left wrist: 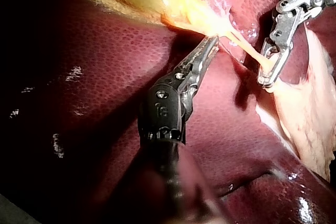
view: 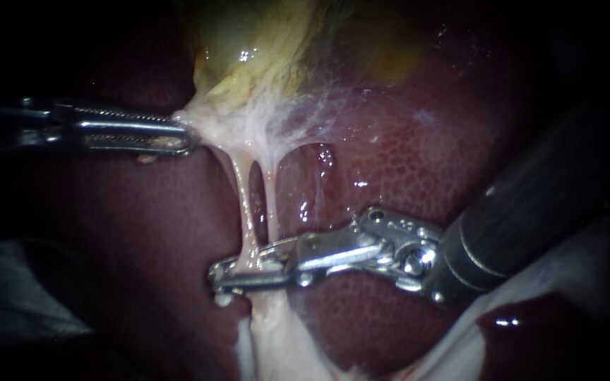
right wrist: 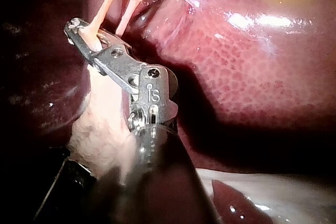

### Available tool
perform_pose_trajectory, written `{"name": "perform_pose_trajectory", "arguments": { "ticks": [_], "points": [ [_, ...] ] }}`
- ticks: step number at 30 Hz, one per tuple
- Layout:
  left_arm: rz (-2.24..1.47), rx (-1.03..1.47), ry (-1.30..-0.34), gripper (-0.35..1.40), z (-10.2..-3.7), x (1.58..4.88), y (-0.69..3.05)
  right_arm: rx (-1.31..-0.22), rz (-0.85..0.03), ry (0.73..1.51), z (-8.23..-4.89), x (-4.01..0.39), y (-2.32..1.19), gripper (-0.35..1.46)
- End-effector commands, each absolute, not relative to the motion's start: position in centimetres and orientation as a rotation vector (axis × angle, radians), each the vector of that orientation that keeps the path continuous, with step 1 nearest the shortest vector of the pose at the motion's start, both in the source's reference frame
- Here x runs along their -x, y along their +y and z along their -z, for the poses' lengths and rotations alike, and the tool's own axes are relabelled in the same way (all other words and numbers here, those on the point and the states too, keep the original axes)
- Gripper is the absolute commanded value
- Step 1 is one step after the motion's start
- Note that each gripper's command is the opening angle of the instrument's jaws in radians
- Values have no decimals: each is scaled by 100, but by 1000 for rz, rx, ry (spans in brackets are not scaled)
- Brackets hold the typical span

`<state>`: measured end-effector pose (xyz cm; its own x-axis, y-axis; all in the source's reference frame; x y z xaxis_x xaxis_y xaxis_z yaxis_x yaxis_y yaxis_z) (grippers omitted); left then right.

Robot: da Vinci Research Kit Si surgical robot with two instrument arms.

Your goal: Going back second clip left tube

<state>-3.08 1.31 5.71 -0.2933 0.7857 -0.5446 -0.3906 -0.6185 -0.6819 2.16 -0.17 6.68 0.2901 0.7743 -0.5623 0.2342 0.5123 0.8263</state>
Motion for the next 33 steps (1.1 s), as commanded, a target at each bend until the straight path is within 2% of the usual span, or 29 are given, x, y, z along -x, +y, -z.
{"name": "perform_pose_trajectory", "arguments": {
  "ticks": [1, 2, 4, 8, 13, 18, 24, 33],
  "points": [
    [-1978, 1168, -552, -35, -571, 308, 131, -1017, -458, 1265, -668, -218, -17, -26],
    [-1978, 1168, -552, -35, -571, 308, 130, -1014, -459, 1263, -669, -219, -17, -14],
    [-1978, 1168, -551, -35, -571, 308, 130, -995, -476, 1266, -670, -223, -18, 20],
    [-1978, 1168, -551, -35, -572, 308, 130, -886, -448, 1300, -674, -230, -17, 42],
    [-1979, 1169, -551, -35, -572, 308, 130, -758, -434, 1325, -678, -234, -12, 49],
    [-1979, 1169, -551, -35, -572, 308, 130, -684, -432, 1329, -677, -231, -5, 49],
    [-1979, 1169, -551, -35, -572, 308, 130, -640, -411, 1287, -671, -219, -1, 50],
    [-1979, 1169, -553, -35, -572, 305, 130, -530, -311, 1205, -650, -175, 5, 50]
  ]
}}
